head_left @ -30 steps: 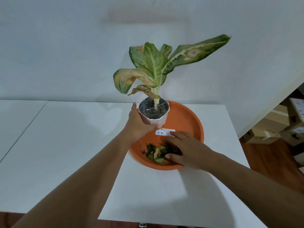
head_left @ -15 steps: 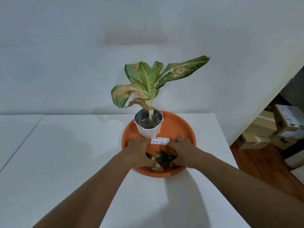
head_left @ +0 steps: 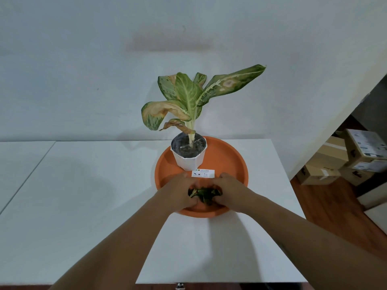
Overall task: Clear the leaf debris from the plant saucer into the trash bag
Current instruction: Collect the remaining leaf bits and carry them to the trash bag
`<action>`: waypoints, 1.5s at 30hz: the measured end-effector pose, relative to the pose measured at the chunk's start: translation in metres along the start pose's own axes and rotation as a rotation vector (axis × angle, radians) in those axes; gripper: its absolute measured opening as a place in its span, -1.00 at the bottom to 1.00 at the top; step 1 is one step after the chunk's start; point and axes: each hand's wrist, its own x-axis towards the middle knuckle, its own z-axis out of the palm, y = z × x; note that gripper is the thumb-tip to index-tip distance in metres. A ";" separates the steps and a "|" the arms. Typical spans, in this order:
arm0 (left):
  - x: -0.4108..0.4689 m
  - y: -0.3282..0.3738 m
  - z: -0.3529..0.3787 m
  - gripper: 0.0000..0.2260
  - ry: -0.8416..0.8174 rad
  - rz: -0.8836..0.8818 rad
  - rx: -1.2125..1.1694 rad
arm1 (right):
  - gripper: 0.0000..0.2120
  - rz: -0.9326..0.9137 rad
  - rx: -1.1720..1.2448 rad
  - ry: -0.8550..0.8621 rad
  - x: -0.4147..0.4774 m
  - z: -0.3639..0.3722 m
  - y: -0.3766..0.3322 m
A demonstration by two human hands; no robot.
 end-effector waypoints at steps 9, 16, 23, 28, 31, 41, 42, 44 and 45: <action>0.008 -0.006 0.008 -0.87 0.067 0.000 -0.112 | -0.85 0.019 0.069 0.117 0.009 0.009 -0.002; 0.009 -0.012 0.000 -0.40 -0.098 -0.041 -0.147 | -0.37 0.080 0.096 -0.027 0.005 -0.004 -0.002; 0.011 -0.013 0.002 -0.56 -0.052 0.058 0.002 | -0.47 0.145 0.024 0.061 0.010 0.011 -0.016; 0.012 -0.019 -0.001 -0.88 -0.015 0.118 -0.039 | -0.65 0.114 0.097 0.169 0.007 0.017 -0.020; 0.014 -0.024 -0.001 -0.92 -0.002 0.137 -0.051 | -0.69 0.152 0.120 0.211 0.005 0.019 -0.025; 0.019 -0.038 -0.011 -0.87 0.078 0.022 -0.407 | -0.97 0.418 0.706 0.371 -0.003 0.007 -0.028; 0.018 -0.038 -0.012 -0.87 0.090 0.006 -0.462 | -0.97 0.436 0.787 0.389 -0.005 0.007 -0.028; 0.017 -0.037 -0.012 -0.86 0.100 -0.024 -0.584 | -0.96 0.459 0.920 0.418 -0.007 0.007 -0.026; 0.016 -0.035 -0.011 -0.86 0.101 -0.040 -0.631 | -0.96 0.461 0.992 0.426 -0.007 0.008 -0.024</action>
